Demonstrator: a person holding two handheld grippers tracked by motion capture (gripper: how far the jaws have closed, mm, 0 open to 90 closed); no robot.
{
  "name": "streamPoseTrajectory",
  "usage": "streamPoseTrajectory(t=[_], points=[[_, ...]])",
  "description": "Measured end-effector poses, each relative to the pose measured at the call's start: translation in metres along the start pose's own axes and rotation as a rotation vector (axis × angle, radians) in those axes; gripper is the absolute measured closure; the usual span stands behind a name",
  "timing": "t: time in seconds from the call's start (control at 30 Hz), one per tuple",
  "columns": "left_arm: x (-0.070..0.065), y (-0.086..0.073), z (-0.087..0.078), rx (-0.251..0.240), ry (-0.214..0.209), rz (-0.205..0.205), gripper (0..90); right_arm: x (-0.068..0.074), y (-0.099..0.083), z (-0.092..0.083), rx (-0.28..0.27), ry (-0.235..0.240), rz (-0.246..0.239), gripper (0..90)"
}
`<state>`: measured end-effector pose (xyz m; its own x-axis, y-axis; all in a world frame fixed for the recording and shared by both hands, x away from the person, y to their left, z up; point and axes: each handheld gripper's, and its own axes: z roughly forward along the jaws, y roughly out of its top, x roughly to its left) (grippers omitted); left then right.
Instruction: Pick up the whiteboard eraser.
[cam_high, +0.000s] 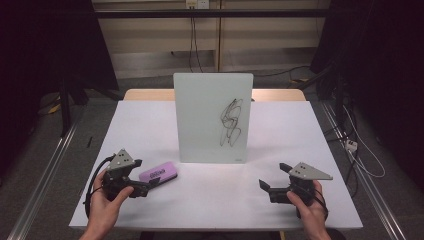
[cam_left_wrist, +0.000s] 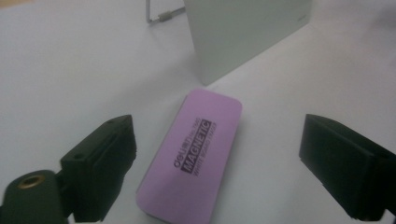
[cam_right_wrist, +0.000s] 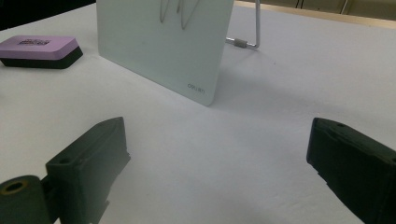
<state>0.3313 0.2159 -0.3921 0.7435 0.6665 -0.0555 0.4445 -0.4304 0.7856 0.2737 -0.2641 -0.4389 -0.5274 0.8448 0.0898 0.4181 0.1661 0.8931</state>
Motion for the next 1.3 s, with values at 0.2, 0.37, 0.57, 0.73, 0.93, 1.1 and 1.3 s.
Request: streamPoseTrajectory(t=[0.2, 0.37, 0.57, 0.73, 0.93, 1.1, 1.3], points=[[0.003, 0.020, 0.001, 0.036, -0.042, 0.034, 8.9, 0.000, 0.000, 0.001, 0.007, 0.004, -0.004, 4.9], [0.006, 0.033, 0.002, 0.072, -0.083, 0.020, 7.2, 0.001, -0.001, 0.000, 0.003, 0.011, -0.006, 4.8], [0.009, 0.039, 0.013, 0.147, -0.127, 0.057, 6.7, 0.001, -0.001, 0.001, 0.008, 0.018, -0.006, 4.8], [0.012, 0.042, 0.026, 0.163, -0.081, 0.112, 9.3, 0.000, -0.001, 0.001, 0.011, 0.016, -0.002, 4.5], [0.014, 0.043, 0.039, 0.243, -0.128, 0.151, 8.3, 0.001, -0.001, 0.002, 0.013, 0.022, -0.001, 4.5], [0.021, 0.040, 0.045, 0.272, -0.144, 0.138, 8.3, 0.001, -0.001, 0.001, 0.016, 0.029, 0.002, 4.5], [0.025, 0.041, 0.051, 0.380, -0.198, 0.192, 10.5, 0.000, -0.001, 0.004, 0.019, 0.027, 0.011, 4.5]])
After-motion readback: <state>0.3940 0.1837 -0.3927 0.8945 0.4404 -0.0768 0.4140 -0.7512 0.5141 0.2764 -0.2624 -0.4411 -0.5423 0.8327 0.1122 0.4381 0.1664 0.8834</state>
